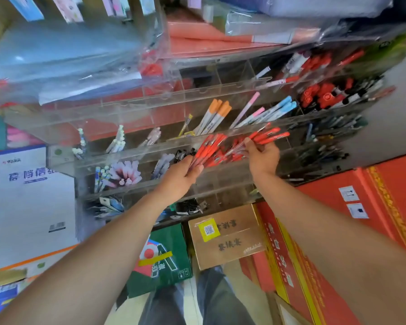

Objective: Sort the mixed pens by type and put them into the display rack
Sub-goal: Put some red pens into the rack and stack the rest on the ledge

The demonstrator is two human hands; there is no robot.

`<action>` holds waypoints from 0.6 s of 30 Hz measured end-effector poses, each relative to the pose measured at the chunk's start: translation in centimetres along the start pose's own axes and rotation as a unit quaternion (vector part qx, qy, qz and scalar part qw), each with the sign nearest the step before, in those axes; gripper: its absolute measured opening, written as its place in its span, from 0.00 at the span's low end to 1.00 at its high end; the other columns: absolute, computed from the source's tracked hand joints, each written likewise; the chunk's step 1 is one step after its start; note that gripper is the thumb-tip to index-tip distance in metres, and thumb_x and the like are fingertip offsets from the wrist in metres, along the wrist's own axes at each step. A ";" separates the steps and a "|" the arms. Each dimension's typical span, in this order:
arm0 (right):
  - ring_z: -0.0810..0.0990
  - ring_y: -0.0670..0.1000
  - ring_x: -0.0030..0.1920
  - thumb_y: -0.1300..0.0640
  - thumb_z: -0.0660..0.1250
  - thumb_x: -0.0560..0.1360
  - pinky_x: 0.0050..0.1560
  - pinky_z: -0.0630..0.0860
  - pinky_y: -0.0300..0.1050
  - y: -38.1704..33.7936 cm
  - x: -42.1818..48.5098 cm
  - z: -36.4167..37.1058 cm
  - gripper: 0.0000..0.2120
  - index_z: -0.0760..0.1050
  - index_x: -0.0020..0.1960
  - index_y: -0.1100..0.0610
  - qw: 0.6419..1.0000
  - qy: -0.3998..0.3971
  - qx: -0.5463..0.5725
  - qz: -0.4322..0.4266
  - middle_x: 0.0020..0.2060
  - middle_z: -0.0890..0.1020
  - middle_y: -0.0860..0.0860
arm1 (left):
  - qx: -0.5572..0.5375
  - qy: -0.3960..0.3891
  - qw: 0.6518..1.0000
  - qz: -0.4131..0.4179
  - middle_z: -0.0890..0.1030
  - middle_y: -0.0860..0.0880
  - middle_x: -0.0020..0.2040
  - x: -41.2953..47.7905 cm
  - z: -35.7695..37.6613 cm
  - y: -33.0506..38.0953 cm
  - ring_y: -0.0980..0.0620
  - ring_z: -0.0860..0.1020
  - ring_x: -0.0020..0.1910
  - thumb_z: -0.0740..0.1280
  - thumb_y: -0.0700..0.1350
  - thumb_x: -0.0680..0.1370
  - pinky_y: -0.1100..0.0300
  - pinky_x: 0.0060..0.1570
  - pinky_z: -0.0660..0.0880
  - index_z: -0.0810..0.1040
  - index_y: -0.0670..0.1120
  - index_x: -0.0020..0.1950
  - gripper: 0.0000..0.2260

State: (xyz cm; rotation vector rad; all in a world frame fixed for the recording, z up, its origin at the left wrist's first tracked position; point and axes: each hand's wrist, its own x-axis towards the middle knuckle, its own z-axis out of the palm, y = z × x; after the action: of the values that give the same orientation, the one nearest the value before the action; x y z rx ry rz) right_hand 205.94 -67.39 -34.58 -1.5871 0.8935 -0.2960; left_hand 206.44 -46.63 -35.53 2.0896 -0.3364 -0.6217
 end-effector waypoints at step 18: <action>0.81 0.53 0.49 0.58 0.73 0.72 0.58 0.75 0.52 1.4 0.6 0.0 0.08 0.76 0.41 0.48 0.993 -0.025 -0.070 -0.096 0.47 0.82 0.58 | -0.008 0.019 1.000 -0.007 0.73 0.55 0.34 -0.1 1.5 0.5 0.60 0.72 0.30 0.57 0.50 0.82 0.59 0.37 0.69 0.69 0.49 0.51 0.06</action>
State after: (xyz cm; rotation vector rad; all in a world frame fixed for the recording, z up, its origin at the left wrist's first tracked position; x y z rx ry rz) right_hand 205.79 -67.74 -36.02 -1.8067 0.7368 -0.3333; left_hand 205.54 -47.86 -35.79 2.0878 -0.2962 -0.5906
